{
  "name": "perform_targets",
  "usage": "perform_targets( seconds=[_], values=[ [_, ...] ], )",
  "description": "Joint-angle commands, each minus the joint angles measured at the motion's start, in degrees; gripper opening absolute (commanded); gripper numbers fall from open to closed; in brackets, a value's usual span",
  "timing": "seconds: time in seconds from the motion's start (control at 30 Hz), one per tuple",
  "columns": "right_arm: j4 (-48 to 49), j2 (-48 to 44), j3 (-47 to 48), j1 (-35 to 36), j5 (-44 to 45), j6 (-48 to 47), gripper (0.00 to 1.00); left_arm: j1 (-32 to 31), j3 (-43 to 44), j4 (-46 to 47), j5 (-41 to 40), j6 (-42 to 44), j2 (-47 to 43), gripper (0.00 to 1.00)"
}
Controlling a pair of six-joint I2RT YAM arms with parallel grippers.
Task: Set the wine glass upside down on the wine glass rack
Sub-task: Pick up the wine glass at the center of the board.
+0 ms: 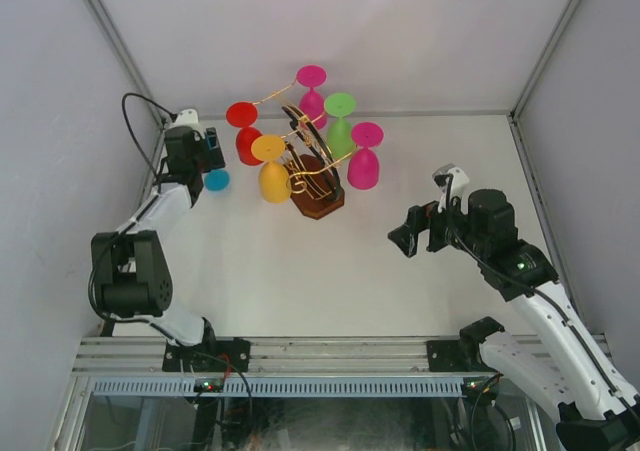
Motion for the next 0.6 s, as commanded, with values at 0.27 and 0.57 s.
perform_targets(
  seconds=[0.27,0.57],
  values=[
    [-0.64,-0.52,2.58,-1.56,4.36,8.24,1.0,0.09,-12.58,0.99,-5.36,-8.58,-23.69,0.69],
    [-0.53,0.63,3.37,-5.04,-4.45,7.57,1.0,-0.62,-14.4,-9.79,-6.7,-11.77,-39.82,0.66]
  ],
)
